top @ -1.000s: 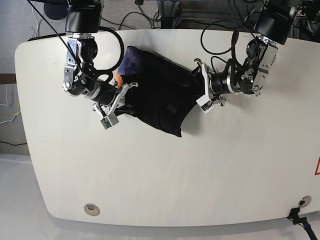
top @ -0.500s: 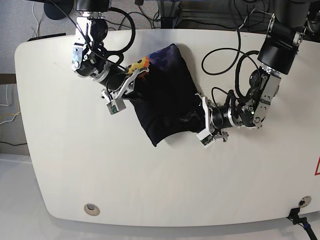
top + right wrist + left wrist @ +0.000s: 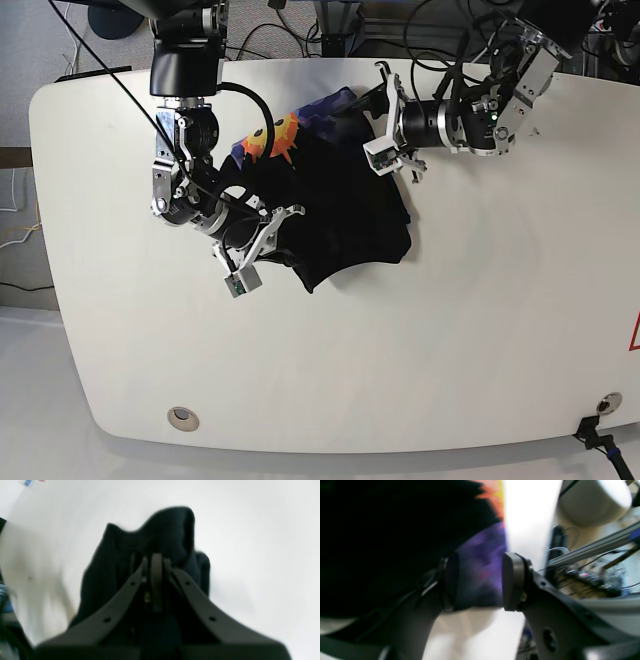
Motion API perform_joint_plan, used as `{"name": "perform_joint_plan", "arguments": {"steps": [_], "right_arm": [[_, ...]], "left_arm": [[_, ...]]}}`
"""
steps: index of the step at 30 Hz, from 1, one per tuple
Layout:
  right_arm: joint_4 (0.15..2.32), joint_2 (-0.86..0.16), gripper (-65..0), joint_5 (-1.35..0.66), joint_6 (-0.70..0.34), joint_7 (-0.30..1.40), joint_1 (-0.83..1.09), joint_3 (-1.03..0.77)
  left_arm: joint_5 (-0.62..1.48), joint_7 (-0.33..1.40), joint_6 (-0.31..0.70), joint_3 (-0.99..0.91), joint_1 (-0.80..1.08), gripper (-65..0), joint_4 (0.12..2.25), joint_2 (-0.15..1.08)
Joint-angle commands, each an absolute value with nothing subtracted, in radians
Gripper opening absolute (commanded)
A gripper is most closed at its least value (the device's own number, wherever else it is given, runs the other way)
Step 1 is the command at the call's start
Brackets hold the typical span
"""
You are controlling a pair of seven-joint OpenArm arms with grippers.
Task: Fold the T-shirt properly
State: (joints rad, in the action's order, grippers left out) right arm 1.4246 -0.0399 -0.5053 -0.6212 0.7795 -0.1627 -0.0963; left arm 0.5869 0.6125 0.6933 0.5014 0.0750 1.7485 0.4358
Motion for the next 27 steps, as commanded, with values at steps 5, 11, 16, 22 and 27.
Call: {"name": "perform_joint_plan", "arguments": {"steps": [5, 11, 16, 22, 27], "right_arm": [[1.283, -0.084, -65.0, -0.529, -0.630, 0.636, -0.182, -0.077], [1.351, -0.122, -65.0, -0.538, -0.624, 0.615, -0.074, -0.079], [1.437, -0.116, -65.0, -0.532, -0.622, 0.615, -0.016, -0.081], [1.434, -0.119, -65.0, -0.530, -0.622, 0.615, -0.054, -0.081], [1.411, -0.122, -65.0, -0.530, -0.622, 0.616, -0.071, -0.081]], "left_arm": [[0.618, 0.576, 0.698, 0.507, 0.004, -39.8, 1.595, 0.417], [0.618, 0.576, 0.698, 0.509, -0.165, -39.8, 1.382, 0.417], [0.619, 0.576, 0.698, 0.509, -0.234, -39.8, 1.328, 0.417], [0.621, 0.578, 0.698, 0.501, -0.174, -39.8, 1.391, 0.420], [0.621, 0.578, 0.698, 0.498, -0.139, -39.8, 1.420, 0.424]]}}
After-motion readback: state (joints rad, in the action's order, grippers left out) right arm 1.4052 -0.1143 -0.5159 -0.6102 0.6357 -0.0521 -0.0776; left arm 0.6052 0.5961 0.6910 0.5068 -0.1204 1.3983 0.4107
